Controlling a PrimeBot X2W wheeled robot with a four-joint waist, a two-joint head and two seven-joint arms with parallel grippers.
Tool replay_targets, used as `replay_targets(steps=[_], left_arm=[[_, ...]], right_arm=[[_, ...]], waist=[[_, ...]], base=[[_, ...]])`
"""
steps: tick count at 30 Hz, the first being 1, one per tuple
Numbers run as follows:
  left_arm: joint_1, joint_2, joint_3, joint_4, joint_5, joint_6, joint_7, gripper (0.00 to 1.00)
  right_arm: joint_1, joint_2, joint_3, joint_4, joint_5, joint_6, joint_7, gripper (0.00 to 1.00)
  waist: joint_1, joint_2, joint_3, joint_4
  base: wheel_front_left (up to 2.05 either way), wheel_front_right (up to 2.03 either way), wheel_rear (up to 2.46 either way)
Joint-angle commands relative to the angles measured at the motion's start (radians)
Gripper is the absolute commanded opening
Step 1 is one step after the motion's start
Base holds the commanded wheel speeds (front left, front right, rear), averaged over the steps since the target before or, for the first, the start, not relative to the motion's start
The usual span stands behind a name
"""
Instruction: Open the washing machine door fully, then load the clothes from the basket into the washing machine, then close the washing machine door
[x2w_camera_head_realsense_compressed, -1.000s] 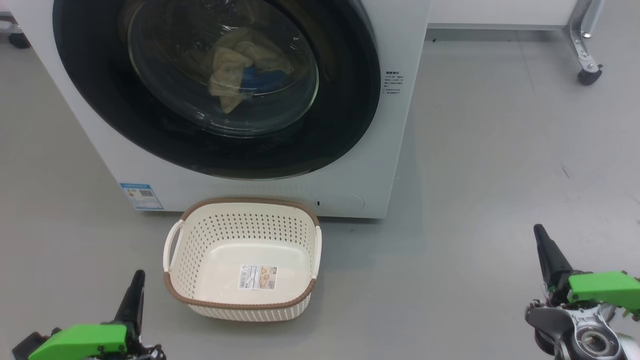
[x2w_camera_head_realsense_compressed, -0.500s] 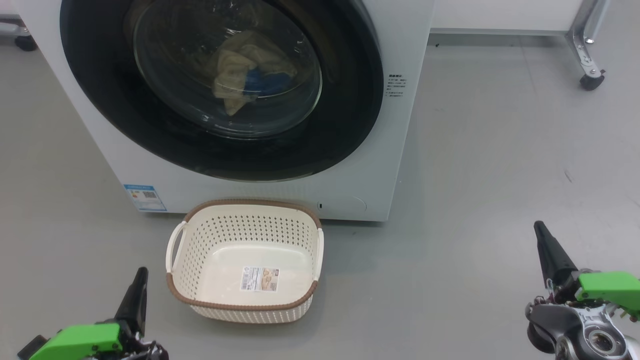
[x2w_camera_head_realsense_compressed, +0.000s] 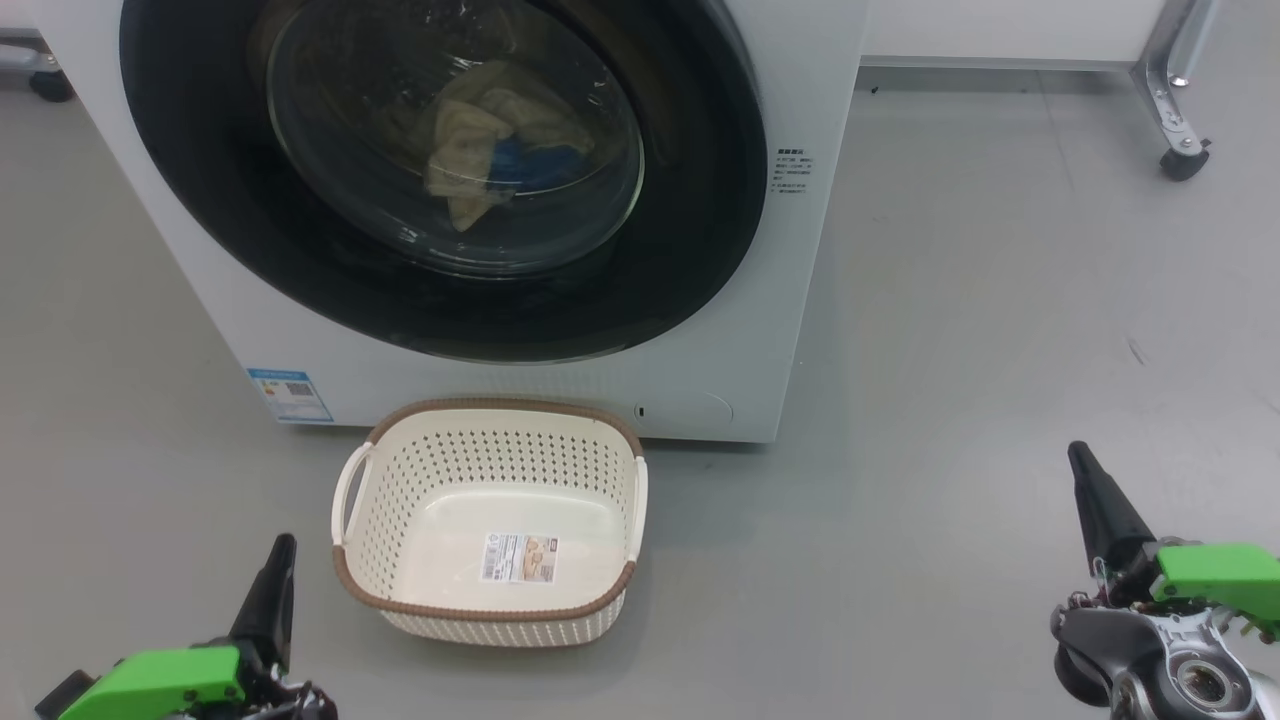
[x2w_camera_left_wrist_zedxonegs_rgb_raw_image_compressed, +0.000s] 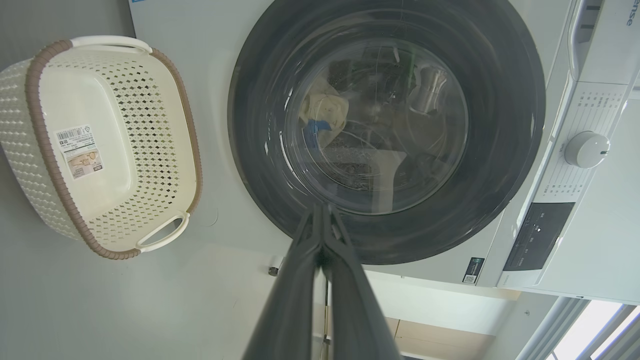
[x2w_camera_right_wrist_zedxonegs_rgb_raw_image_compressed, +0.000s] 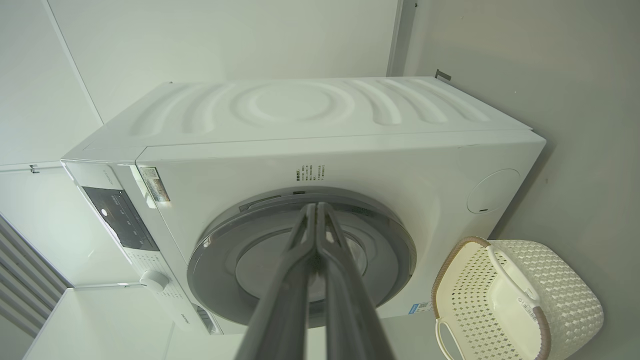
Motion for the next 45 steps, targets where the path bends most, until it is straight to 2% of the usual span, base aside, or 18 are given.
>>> replay_targets(steps=[1,45], left_arm=[[-0.042,0.008,0.036,-0.037,-0.005,-0.001,0.006,0.0],[-0.042,0.008,0.036,-0.037,-0.005,-0.001,0.006,0.0]], right_arm=[[-0.033,-0.016,0.015,-0.039,0.008,-0.003,0.006,0.0],[-0.033,-0.016,0.015,-0.039,0.008,-0.003,0.006,0.0]], waist=[[0.0,0.0,0.0,0.0],[0.0,0.0,0.0,0.0]], base=[[0.0,0.0,0.0],[0.0,0.0,0.0]])
